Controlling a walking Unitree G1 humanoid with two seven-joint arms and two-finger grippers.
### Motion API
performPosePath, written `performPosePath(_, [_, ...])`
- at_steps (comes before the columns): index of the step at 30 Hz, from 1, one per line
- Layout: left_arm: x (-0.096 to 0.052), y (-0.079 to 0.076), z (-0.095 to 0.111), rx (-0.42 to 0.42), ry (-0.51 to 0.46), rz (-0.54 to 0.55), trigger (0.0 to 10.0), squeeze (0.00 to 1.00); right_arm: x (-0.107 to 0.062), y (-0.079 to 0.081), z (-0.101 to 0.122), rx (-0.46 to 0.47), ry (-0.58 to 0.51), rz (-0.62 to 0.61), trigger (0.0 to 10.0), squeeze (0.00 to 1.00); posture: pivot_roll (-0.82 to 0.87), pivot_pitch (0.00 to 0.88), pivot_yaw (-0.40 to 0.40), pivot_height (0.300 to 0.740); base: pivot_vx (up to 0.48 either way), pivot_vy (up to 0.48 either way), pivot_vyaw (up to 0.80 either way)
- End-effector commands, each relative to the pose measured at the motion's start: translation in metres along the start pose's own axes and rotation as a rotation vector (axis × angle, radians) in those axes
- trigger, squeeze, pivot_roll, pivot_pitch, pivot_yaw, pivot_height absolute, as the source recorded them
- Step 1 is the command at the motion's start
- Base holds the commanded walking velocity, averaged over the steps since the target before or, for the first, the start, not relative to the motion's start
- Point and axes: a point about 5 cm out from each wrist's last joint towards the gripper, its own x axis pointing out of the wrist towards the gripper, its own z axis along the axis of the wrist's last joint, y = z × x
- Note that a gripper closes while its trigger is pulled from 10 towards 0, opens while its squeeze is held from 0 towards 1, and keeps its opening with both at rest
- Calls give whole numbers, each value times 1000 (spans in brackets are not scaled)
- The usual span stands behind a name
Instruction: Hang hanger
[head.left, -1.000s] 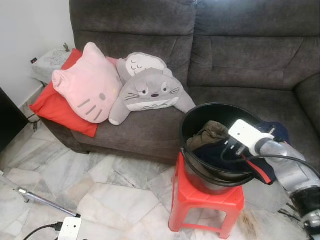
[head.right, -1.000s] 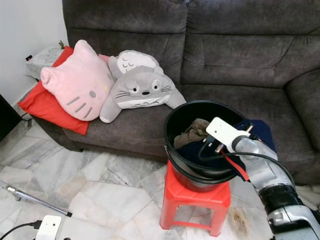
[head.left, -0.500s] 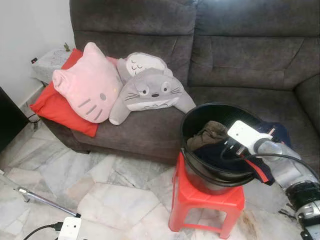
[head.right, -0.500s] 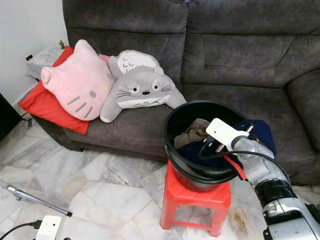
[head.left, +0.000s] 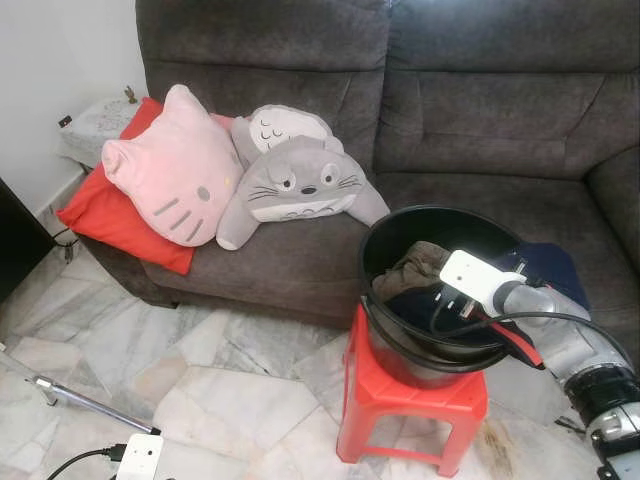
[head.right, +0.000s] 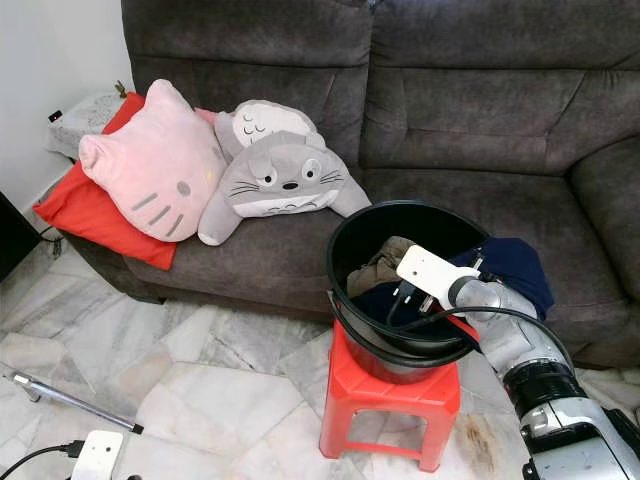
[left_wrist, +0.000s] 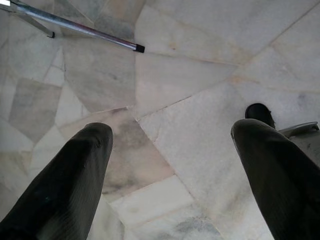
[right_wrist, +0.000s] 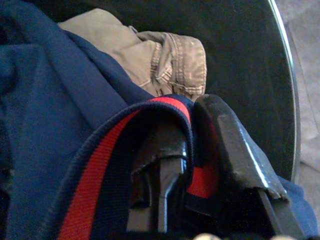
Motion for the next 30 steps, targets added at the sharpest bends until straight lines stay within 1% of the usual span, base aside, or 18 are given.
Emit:
performPosePath(1, [-1, 3, -4, 18, 14, 10, 10000, 0, -2, 1, 8, -16, -33, 25, 10000, 1000, -261, 37, 70, 740, 0, 0, 0])
performPosePath(6, [-1, 3, -4, 16, 14, 10, 10000, 0, -6, 5, 12, -51, -45, 81, 10000, 1000, -261, 37, 70, 740, 0, 0, 0])
performPosePath(13, [-1, 2, -5, 13, 16, 7, 10000, 0, -13, 10, 12, -94, -37, 145, 10000, 1000, -263, 35, 67, 740, 0, 0, 0])
performPosePath(17, [-1, 2, -5, 10, 17, 7, 10000, 0, -20, 11, 13, -97, -36, 160, 10000, 1000, -268, 32, 66, 740, 0, 0, 0])
performPosePath(24, [-1, 2, -5, 12, 17, 8, 10000, 0, -23, 1, 6, -78, 21, 73, 10000, 1000, -268, 28, 66, 740, 0, 0, 0])
performPosePath(30, [-1, 2, -6, 12, 18, 8, 10000, 0, -25, 2, 6, -86, 25, 99, 10000, 1000, -268, 23, 66, 740, 0, 0, 0])
